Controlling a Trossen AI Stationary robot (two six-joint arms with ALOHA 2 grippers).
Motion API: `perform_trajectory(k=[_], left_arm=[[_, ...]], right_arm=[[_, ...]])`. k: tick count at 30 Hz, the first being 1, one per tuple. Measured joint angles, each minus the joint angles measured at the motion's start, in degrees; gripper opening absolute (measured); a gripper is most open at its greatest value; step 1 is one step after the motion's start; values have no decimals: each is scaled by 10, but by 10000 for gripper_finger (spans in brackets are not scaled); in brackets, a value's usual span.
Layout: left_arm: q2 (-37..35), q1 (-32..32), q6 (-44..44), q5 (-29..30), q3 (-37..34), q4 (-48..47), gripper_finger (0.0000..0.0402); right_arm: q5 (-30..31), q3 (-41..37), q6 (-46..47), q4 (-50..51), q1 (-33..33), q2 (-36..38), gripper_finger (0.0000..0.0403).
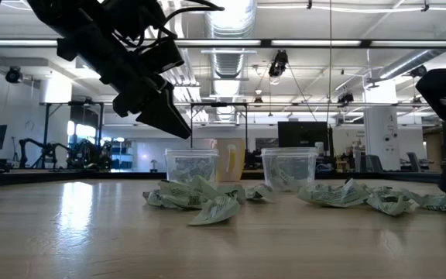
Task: Pick and place Stevia / Truvia into bins
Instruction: Put the green stevia packet into the right transparent container
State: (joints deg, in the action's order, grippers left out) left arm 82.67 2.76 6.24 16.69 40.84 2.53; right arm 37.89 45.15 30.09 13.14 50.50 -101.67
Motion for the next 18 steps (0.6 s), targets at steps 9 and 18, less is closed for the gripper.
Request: perform_trajectory(k=[9, 18], left_arm=[[0, 0, 0, 0, 0, 0, 121], [0, 0, 0, 0, 0, 0, 121]], right_arm=[[-1, -3, 0, 2, -11, 0, 142], [12, -3, 17, 24, -14, 0, 119]])
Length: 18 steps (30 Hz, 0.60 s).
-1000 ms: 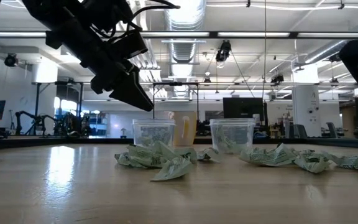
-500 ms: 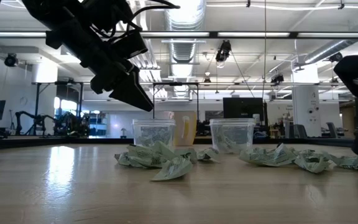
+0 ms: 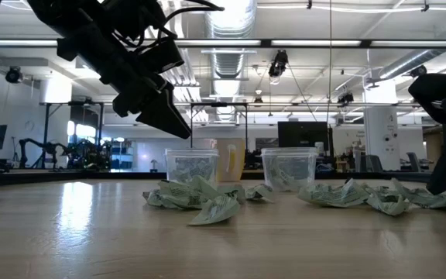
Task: Pick and place Stevia / Truvia into bins
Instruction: Put the green stevia packet into the right transparent container
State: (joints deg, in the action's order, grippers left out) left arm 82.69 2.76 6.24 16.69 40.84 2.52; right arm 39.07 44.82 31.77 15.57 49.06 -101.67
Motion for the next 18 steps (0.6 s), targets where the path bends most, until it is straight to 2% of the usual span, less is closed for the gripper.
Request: perform_trajectory(k=[6, 9, 14, 18], left_arm=[[0, 0, 0, 0, 0, 0, 121], [0, 0, 0, 0, 0, 0, 121], [0, 0, 0, 0, 0, 0, 121], [0, 0, 0, 0, 0, 0, 121]], right_arm=[[4, 0, 22, 23, 0, 0, 109], [3, 0, 20, 26, 0, 0, 84], [0, -1, 8, 30, 0, -1, 20], [0, -1, 8, 34, 0, -1, 10]])
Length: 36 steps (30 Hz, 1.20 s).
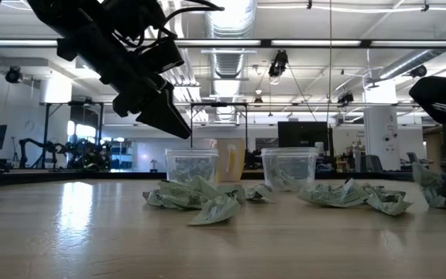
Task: Pick and place Stevia / Truvia into bins
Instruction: Put the green stevia packet into the right transparent container
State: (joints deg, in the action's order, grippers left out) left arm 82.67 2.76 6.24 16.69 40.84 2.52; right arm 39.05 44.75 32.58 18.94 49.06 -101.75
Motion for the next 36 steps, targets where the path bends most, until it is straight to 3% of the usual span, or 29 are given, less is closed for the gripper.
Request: perform_trajectory(k=[10, 22, 36], left_arm=[[0, 0, 0, 0, 0, 0, 121], [0, 0, 0, 0, 0, 0, 121], [0, 0, 0, 0, 0, 0, 121]], right_arm=[[2, -1, -26, 13, 0, 17, 8], [103, 12, -130, 51, -15, 116, 8], [108, 11, -280, 49, -169, 230, 8]])
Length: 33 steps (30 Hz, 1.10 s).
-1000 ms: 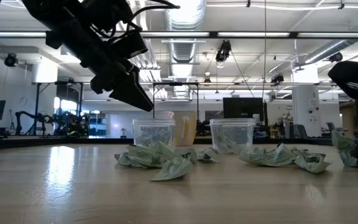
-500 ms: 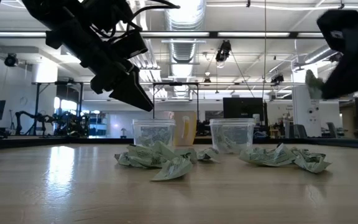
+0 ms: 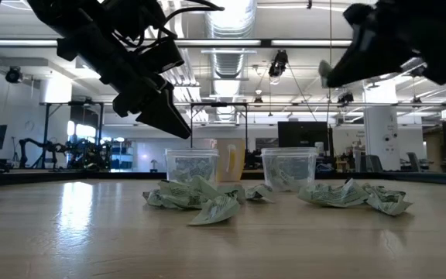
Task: Pick and place Stevia / Truvia into bins
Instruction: Put the green stevia packet into the right transparent container
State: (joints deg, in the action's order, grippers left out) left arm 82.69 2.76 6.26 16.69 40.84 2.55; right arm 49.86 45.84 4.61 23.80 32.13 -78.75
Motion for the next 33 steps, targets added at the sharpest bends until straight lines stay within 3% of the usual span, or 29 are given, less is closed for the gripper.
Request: perform_trajectory(k=[11, 18, 33], left_arm=[[0, 0, 1, 0, 0, 0, 121], [0, 0, 1, 0, 0, 0, 121], [0, 0, 2, 0, 0, 0, 121]], right_arm=[[-84, -1, -51, -10, -117, 25, 8], [-211, -7, -106, -89, -175, 2, 8], [-294, -12, -124, -106, -253, -47, 8]])
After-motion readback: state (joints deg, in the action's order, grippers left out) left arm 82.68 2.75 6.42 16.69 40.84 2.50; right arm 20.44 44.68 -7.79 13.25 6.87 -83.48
